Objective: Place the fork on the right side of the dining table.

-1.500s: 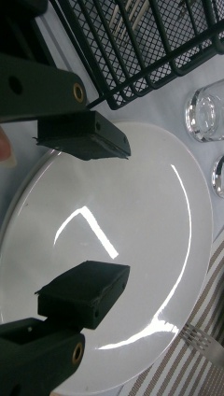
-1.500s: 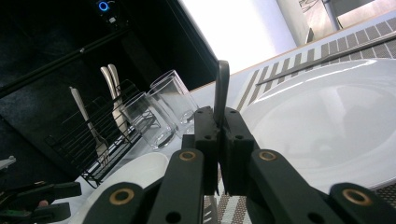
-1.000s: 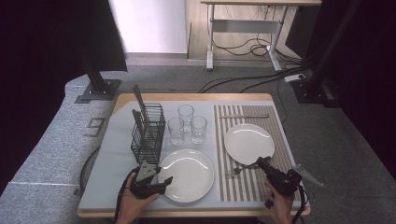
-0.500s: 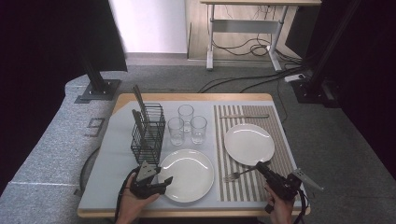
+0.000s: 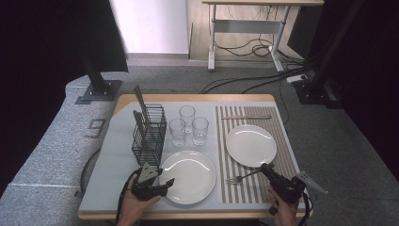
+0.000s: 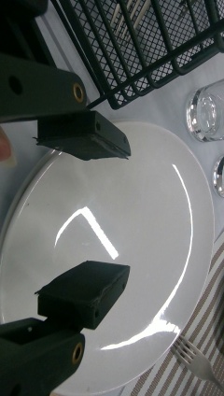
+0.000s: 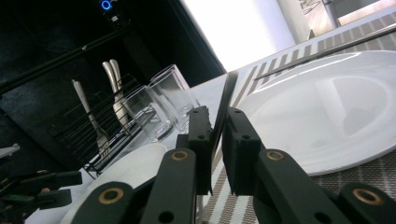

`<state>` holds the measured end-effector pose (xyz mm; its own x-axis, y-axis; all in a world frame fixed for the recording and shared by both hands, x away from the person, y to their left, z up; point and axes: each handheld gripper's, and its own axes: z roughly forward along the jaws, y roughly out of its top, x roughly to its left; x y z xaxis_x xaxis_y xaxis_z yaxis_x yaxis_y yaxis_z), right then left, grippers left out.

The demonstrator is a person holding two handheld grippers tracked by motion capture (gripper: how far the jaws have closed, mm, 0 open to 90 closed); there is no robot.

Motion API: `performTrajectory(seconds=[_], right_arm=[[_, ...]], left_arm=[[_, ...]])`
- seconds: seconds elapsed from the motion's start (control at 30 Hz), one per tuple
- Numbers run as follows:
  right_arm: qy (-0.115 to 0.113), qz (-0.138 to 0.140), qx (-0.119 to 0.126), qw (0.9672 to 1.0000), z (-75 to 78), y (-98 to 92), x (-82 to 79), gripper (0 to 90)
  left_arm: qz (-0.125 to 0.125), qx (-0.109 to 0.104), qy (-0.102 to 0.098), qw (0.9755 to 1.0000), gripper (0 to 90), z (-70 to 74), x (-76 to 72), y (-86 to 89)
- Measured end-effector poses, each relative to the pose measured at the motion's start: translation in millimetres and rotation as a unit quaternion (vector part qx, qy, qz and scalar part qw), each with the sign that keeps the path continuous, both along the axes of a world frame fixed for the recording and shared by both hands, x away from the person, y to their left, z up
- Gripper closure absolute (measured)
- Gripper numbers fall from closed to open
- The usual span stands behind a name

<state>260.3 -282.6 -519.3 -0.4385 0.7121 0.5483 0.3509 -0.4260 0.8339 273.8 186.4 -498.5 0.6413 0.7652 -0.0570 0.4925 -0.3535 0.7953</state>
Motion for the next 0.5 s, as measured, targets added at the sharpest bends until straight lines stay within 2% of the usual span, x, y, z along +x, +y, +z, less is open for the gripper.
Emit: performTrajectory(seconds=[0.33,0.5], right_arm=[[0.012,-0.016,0.002,0.9998,-3.0,-7.4,1.2,81.4],[0.029,-0.032,0.004,0.9991,-4.5,-10.4,1.6,80.1]], left_arm=[[-0.002,0.002,0.002,1.0000,37.3,-0.7,0.3,-0.3],[-0.002,0.002,0.003,1.0000,37.2,-0.9,0.2,-0.7]])
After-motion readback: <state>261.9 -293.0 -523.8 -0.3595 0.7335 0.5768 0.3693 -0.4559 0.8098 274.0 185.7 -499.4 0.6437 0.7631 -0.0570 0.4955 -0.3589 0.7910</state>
